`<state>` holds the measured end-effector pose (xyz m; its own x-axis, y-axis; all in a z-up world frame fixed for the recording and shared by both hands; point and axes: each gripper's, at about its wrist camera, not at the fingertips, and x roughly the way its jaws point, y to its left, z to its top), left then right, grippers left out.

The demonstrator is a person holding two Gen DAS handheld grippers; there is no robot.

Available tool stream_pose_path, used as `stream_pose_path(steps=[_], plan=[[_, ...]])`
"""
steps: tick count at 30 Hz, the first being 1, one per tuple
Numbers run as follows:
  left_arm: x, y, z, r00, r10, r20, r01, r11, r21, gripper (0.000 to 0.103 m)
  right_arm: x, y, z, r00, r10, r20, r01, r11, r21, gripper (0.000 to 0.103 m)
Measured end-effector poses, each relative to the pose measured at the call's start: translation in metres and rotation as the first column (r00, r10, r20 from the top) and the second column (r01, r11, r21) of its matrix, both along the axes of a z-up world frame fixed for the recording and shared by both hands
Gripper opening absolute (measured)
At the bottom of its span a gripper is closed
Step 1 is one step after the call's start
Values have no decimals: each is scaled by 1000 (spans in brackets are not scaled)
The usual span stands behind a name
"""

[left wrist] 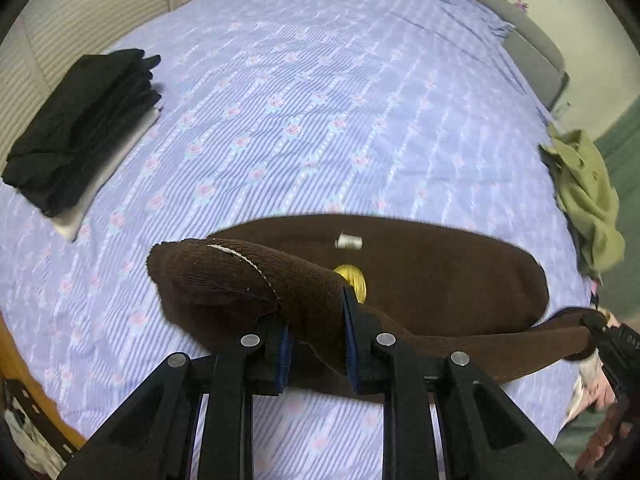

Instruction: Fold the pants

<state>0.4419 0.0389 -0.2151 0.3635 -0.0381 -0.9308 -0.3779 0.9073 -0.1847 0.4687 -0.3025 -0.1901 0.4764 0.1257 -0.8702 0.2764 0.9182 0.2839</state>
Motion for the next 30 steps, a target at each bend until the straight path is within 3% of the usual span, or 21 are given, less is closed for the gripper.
stream_pose_path(steps=[5, 8, 10, 12, 13, 14, 16, 22, 24, 26, 28, 30], plan=[[43, 11, -41, 996, 20, -89, -22, 1000, -15, 26, 74, 13, -41, 999, -4, -44, 3, 1000, -22, 12], [62, 17, -61, 988, 11, -155, -13, 1000, -14, 44, 102, 23, -64, 997, 2, -73, -6, 998, -56, 12], [67, 21, -64, 987, -14, -160, 9, 999, -32, 48, 118, 29, -77, 995, 15, -96, -24, 995, -96, 13], [69, 23, -62, 984, -38, -172, 27, 997, -65, 57, 127, 37, -84, 992, 46, -117, -61, 990, -125, 20], [69, 24, -57, 985, -52, -163, 36, 995, -98, 65, 128, 39, -81, 993, 60, -107, -75, 987, -141, 36], [69, 25, -53, 987, -53, -155, 34, 991, -126, 70, 126, 41, -77, 994, 68, -86, -80, 985, -150, 62], [66, 30, -39, 991, -27, -133, 1, 982, -190, 101, 119, 44, -57, 997, 71, -11, -72, 979, -190, 79], [44, 49, 9, 999, 3, -50, -19, 945, -326, 103, 87, 60, 4, 987, 136, 86, -112, 963, -243, 79], [33, 58, 24, 998, -50, 23, 54, 962, -269, 103, 70, 71, 17, 975, 192, 116, -157, 954, -255, 79], [19, 71, 34, 985, -141, 97, 151, 983, -103, 103, 51, 89, 24, 955, 262, 140, -218, 937, -272, 79], [8, 80, 33, 959, -256, 118, 253, 967, 42, 102, 39, 110, 22, 932, 333, 141, -279, 910, -307, 79], [5, 91, 23, 921, -373, 111, 363, 926, 102, 100, 31, 133, 10, 901, 414, 131, -349, 870, -350, 79]])
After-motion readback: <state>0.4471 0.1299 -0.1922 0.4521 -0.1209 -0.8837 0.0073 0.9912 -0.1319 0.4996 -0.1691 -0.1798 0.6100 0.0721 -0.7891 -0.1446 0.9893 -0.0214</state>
